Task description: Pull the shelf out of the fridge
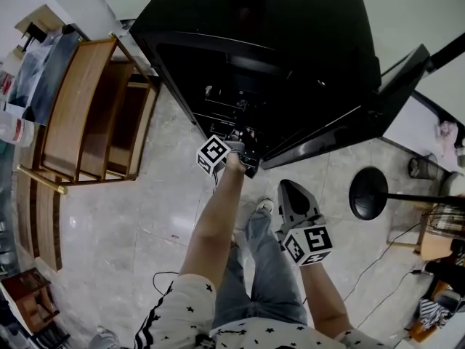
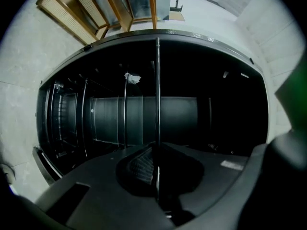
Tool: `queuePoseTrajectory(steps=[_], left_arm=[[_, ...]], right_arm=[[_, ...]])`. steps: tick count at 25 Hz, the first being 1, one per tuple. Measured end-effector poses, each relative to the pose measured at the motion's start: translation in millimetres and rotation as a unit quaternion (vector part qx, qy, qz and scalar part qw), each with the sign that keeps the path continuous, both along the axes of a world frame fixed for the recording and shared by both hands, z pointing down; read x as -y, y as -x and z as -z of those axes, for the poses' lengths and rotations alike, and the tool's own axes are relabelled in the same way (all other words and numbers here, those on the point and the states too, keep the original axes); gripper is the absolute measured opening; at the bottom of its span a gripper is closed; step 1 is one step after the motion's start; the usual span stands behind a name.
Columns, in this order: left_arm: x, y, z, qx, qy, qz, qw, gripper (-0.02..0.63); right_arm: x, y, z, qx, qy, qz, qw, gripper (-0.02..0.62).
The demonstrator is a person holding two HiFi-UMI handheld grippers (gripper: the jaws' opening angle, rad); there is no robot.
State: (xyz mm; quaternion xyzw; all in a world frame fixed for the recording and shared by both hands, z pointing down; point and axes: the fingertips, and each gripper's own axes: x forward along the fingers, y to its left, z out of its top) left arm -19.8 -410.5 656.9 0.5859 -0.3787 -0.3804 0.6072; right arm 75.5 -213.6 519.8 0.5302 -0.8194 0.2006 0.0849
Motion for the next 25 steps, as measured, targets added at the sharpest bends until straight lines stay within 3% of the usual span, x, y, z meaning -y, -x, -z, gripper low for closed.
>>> queuePoseTrajectory(steps=[25], left_arm=[[-62.0,14.7,5.0,-0.011,0.0,0.003,0.9999,0.021]], right_arm=[[-18.6,10.9,-12.9,-0.004,0.001,-0.018,1.0,-0.006]])
